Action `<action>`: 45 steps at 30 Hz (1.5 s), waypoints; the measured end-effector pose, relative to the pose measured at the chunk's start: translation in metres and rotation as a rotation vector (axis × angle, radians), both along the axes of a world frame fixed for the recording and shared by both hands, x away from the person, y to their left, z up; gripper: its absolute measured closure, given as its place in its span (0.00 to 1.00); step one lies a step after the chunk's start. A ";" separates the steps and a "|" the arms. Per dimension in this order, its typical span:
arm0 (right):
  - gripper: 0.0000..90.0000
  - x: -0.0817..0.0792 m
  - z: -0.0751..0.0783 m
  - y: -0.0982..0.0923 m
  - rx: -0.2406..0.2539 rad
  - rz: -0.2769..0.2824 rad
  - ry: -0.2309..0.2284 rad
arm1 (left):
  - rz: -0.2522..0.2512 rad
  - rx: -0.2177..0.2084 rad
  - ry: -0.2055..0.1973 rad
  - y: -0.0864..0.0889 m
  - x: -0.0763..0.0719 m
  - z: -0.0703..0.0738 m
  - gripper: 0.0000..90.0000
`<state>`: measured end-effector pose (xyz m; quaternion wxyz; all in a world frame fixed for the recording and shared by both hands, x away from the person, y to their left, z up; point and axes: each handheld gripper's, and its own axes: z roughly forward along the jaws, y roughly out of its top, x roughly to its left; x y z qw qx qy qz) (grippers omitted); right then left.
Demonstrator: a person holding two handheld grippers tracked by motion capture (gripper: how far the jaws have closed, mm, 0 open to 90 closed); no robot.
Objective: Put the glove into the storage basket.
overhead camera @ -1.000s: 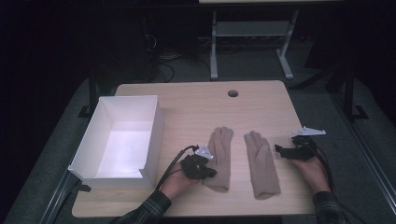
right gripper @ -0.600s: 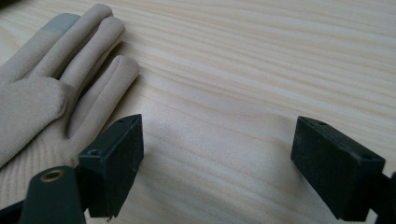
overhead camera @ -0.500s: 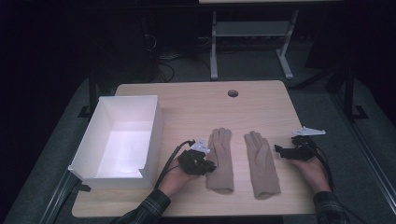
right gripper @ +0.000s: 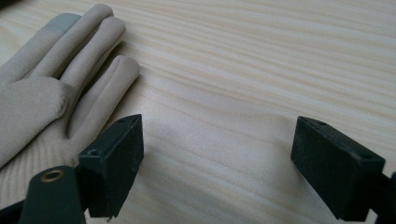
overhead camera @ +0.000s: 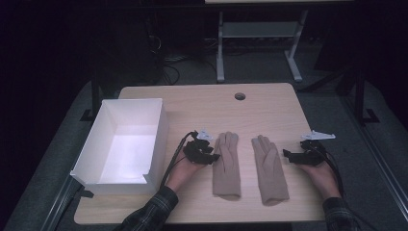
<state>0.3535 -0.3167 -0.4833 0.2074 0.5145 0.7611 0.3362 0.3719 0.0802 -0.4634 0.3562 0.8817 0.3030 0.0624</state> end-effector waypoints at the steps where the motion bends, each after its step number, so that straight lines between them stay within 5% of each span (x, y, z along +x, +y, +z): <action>1: 0.19 0.000 0.000 0.000 0.000 0.000 0.000 | 0.000 0.000 0.000 0.000 0.000 0.000 0.62; 4: 0.19 0.000 0.000 0.000 0.000 0.001 0.000 | -0.003 0.002 -0.001 -0.001 -0.001 -0.001 0.65; 9: 0.20 0.000 0.000 0.000 -0.001 0.007 0.000 | -0.018 -0.017 0.012 -0.002 -0.003 -0.002 0.84; 11: 0.27 -0.001 0.000 -0.001 0.002 0.018 -0.005 | -0.026 -0.022 0.020 -0.002 -0.004 -0.002 0.90; 12: 0.43 -0.003 0.002 -0.001 0.005 0.028 -0.011 | -0.024 -0.028 0.022 -0.003 -0.004 -0.002 0.92; 15: 0.58 -0.005 0.005 -0.001 0.012 0.050 -0.004 | -0.026 -0.027 0.026 -0.003 -0.004 -0.002 0.95; 17: 0.79 -0.008 0.010 0.003 0.040 0.118 0.020 | -0.029 -0.035 0.033 -0.002 -0.002 -0.002 0.95; 19: 0.85 -0.011 0.012 0.006 0.053 0.138 0.035 | -0.028 -0.038 0.035 -0.002 -0.002 -0.002 0.95; 21: 0.99 -0.018 0.018 0.014 0.060 0.223 0.056 | -0.032 -0.030 0.029 -0.002 -0.003 -0.002 0.95; 27: 1.00 -0.027 0.024 0.031 0.043 0.326 0.074 | -0.030 -0.039 0.035 -0.002 -0.002 -0.003 0.95; 35: 1.00 -0.025 0.018 0.042 0.055 0.354 0.116 | -0.027 -0.062 0.078 0.001 0.001 -0.002 0.98; 45: 1.00 -0.025 0.019 0.063 0.038 0.402 0.107 | -0.065 -0.103 0.141 -0.004 -0.006 0.001 0.98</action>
